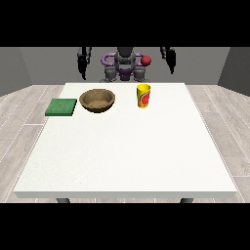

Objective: Pick the cup and pour the ball into the bowl, then pick the bowl and place it on the pad

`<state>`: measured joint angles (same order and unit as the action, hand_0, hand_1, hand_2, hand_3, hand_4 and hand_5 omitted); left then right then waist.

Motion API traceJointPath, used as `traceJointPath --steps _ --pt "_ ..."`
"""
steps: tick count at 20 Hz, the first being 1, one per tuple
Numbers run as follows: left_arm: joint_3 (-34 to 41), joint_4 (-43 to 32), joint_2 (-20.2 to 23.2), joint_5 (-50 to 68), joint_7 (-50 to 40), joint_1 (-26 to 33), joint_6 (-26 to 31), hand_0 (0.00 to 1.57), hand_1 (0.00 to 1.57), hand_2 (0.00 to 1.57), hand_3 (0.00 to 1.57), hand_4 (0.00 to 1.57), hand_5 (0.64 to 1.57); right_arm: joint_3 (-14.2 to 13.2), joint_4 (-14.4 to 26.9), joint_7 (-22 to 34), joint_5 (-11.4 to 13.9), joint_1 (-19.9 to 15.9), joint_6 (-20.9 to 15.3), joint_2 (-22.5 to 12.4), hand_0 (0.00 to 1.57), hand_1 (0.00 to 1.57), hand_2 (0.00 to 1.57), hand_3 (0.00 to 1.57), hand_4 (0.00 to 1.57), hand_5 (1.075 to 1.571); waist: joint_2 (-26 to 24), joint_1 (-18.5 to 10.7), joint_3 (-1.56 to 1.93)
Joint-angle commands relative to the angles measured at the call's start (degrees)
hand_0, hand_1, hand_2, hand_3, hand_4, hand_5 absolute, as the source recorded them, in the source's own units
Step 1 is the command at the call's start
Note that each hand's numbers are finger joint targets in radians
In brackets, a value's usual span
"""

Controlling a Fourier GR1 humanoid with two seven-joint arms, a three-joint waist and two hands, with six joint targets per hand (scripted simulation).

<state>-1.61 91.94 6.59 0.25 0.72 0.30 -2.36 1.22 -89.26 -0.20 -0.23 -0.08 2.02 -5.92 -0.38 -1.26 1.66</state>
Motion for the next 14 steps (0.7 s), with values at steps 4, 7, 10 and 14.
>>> traceJointPath --steps 4,7,10,14 --pt "0.50 4.94 2.20 0.57 -4.45 -0.70 0.73 0.00 0.00 0.00 0.00 0.00 1.557 -0.91 -5.19 4.25 -0.47 -0.81 -0.03 -1.96 0.00 0.00 0.00 0.00 0.00 1.569 -13.13 0.70 -1.35" --pt "3.90 7.01 -1.53 7.97 -11.92 -5.70 -0.93 0.00 0.00 0.00 0.00 0.00 1.557 -7.50 -5.32 3.88 -10.03 0.95 6.13 -5.35 0.00 0.00 0.00 0.00 0.00 1.569 -12.01 4.67 -1.55" --pt "4.50 8.28 -0.94 7.00 -12.36 -5.95 -2.22 0.00 0.00 0.00 0.00 0.00 1.558 -11.61 -7.42 8.19 -14.03 -0.88 8.17 -8.74 0.00 0.00 0.00 0.00 0.00 1.569 -9.88 4.47 -1.66" --pt "6.23 7.87 -0.93 8.07 -4.57 -4.45 0.18 0.00 0.00 0.00 0.00 0.00 1.547 -15.29 -4.92 1.55 -15.34 -0.73 10.68 -9.61 0.00 0.00 0.00 0.00 0.00 1.570 -4.04 2.78 -1.66"
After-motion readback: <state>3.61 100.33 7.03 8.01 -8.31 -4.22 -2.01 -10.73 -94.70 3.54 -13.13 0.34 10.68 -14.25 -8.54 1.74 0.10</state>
